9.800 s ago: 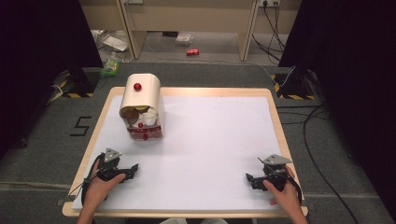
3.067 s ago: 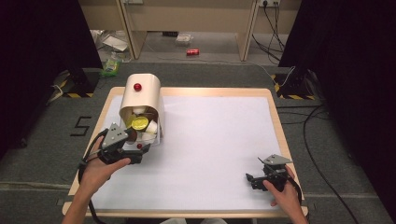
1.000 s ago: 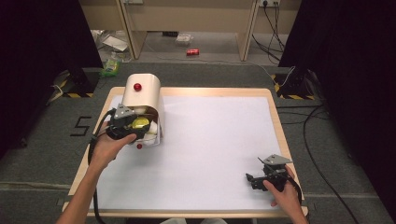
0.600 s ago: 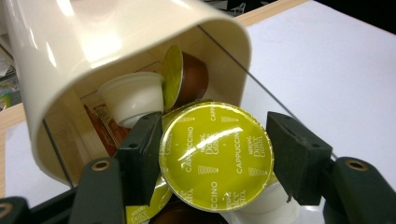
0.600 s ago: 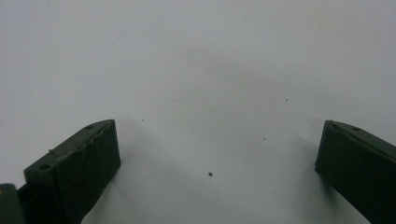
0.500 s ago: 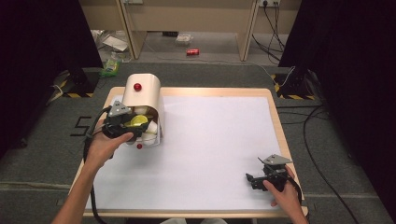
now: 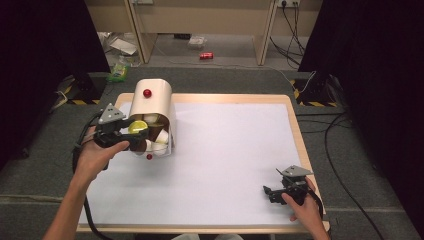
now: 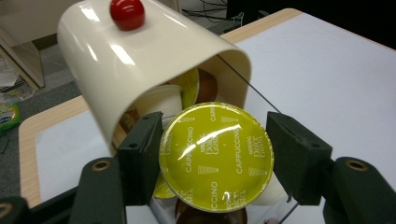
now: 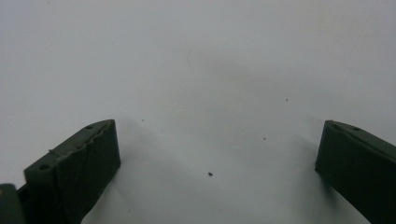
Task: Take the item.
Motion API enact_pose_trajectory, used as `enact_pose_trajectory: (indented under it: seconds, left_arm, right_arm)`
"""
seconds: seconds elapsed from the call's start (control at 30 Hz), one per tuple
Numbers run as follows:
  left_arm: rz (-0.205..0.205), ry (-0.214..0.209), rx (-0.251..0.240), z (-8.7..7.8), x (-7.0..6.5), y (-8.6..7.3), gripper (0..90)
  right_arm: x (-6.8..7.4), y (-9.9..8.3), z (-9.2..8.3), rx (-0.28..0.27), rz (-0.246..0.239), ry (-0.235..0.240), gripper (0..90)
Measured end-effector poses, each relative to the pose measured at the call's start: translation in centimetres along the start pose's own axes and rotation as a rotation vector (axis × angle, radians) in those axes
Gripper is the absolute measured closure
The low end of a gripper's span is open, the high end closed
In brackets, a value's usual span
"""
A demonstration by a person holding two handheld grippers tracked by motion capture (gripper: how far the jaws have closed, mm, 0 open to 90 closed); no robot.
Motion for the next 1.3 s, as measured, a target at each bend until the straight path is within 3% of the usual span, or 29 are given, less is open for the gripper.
enact_pose_trajectory:
  seconds: [0.63,0.97,1.3]
  left_arm:
    - [-0.076,0.082,-0.037,-3.6,3.9,-2.3,38.1]
    - [-0.145,0.113,-0.036,-3.3,5.6,-5.4,38.1]
    - [-0.176,0.135,-0.005,-2.2,6.2,-8.4,38.1]
  right_arm:
    - [0.0,0.0,0.0,-0.001,0.001,-0.001,0.2]
    - [0.0,0.0,0.0,0.0,0.002,0.0,0.2]
    - [0.0,0.0,0.0,0.0,0.002,0.0,0.2]
Point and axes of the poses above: each handheld gripper's, and its own axes: z roughly forward along the jaws, y roughly out of its top, x roughly to its left, the point moved 2 cm from there along z, roughly forward along the jaws, and after that the axes turned 7 degrees about -y, right-handed, at the moved point
